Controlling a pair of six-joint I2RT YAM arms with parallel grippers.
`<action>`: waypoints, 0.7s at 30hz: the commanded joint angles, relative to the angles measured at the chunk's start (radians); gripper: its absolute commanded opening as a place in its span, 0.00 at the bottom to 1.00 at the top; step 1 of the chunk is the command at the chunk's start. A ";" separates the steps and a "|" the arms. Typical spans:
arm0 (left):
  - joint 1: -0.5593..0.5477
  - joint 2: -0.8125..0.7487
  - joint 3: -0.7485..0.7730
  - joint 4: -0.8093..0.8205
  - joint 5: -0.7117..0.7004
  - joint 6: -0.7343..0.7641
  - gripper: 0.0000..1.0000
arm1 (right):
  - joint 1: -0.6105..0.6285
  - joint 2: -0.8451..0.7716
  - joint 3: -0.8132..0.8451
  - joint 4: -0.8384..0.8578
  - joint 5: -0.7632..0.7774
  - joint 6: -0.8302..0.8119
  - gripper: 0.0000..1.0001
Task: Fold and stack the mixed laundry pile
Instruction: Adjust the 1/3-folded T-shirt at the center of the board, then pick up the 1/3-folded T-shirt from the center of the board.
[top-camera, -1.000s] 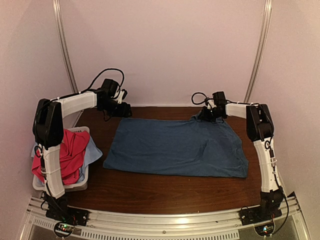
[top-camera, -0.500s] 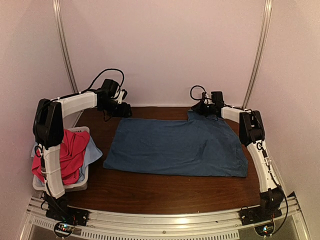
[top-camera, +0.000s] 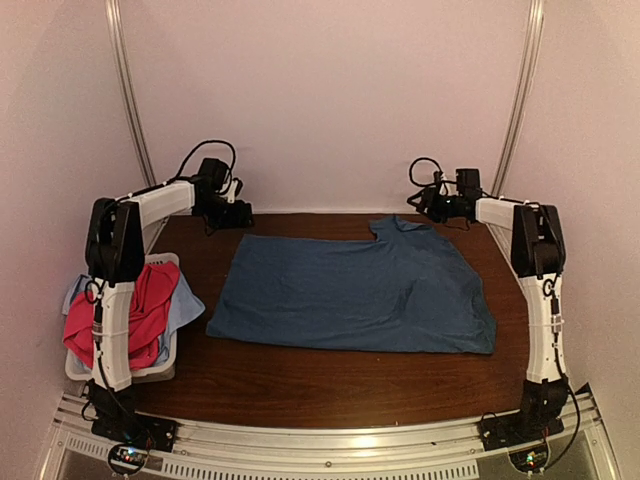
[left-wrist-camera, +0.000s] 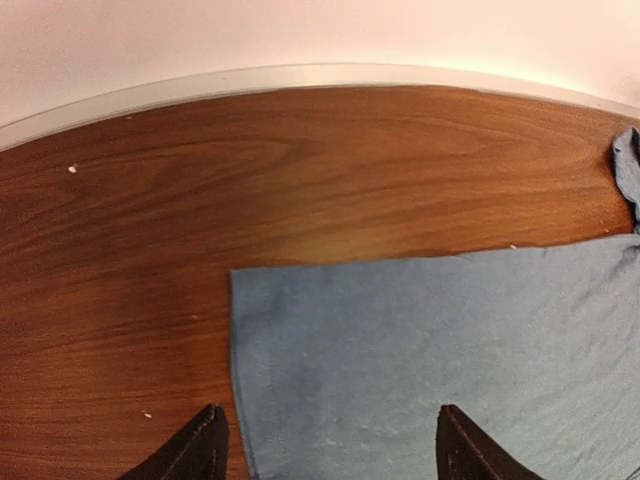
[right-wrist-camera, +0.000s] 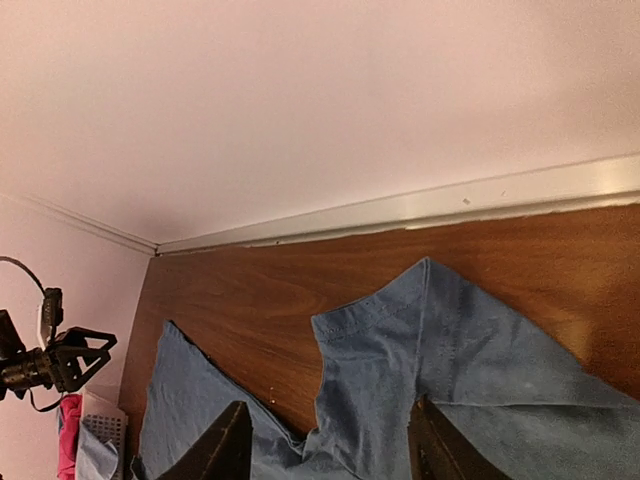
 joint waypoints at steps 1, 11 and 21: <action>0.060 0.050 0.071 -0.037 0.002 0.017 0.72 | -0.081 -0.165 -0.112 -0.123 0.127 -0.195 0.53; 0.074 0.142 0.173 -0.091 -0.081 0.132 0.69 | -0.108 -0.141 -0.110 -0.378 0.407 -0.459 0.47; 0.074 0.191 0.180 -0.092 -0.064 0.178 0.68 | -0.106 -0.017 0.026 -0.473 0.388 -0.515 0.45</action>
